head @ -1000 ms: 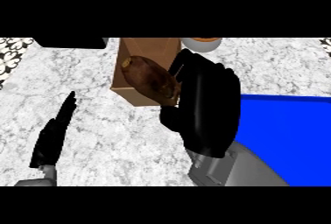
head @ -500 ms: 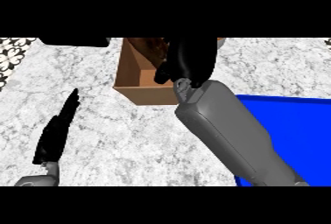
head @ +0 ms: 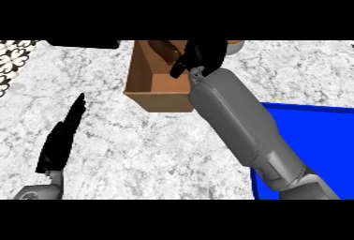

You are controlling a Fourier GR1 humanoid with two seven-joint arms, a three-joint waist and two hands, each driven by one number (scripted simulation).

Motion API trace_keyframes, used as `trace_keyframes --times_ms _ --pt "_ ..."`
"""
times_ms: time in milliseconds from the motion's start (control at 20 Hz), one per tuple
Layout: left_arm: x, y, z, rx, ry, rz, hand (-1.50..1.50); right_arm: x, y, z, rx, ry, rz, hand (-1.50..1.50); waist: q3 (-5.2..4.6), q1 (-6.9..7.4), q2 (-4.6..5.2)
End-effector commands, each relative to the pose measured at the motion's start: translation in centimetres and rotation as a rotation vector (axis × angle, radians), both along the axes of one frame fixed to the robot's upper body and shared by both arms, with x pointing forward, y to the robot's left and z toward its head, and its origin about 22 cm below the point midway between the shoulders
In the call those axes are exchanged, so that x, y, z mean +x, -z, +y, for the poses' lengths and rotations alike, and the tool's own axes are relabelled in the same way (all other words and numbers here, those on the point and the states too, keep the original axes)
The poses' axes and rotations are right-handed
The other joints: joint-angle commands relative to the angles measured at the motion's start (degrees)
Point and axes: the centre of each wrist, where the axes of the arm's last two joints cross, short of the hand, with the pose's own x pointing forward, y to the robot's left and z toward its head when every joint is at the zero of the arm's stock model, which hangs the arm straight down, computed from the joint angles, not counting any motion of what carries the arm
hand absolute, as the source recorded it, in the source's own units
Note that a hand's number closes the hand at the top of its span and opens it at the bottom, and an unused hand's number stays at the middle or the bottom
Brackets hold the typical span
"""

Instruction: Pick the sweet potato from the tray and place it in the cardboard box

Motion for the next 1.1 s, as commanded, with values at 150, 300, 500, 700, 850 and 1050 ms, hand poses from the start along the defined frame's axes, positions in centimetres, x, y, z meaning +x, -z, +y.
trace_keyframes --times_ms 150,300,500,700,850,1050 --pt "0.6 0.2 0.5 0.006 -0.001 -0.009 0.0 1.2 3.7 0.1 0.126 0.098 -0.016 -1.5 0.0 0.44 0.01" --pt "0.1 0.0 -1.2 -0.013 0.021 0.019 0.0 2.1 1.8 0.1 0.211 0.116 -0.124 -1.5 0.05 0.47 0.04" --pt "0.6 -0.3 -0.4 -0.001 -0.005 -0.003 0.0 2.1 1.3 -0.1 0.328 0.176 -0.353 -1.5 0.06 -0.65 -0.08" --pt "-0.4 0.9 0.1 -0.006 -0.03 0.0 0.0 2.1 1.7 -1.6 0.473 0.246 -0.464 -1.5 0.1 -2.21 -0.5" --pt "-1.0 -0.4 1.0 -0.004 -0.039 0.004 0.0 1.7 0.7 -1.6 0.559 0.254 -0.538 -1.5 0.12 -2.27 -1.04" --pt "-1.5 0.2 1.7 -0.001 -0.081 0.02 0.0 1.6 1.3 -5.0 0.583 0.328 -0.634 -1.5 0.1 -4.44 -1.4"
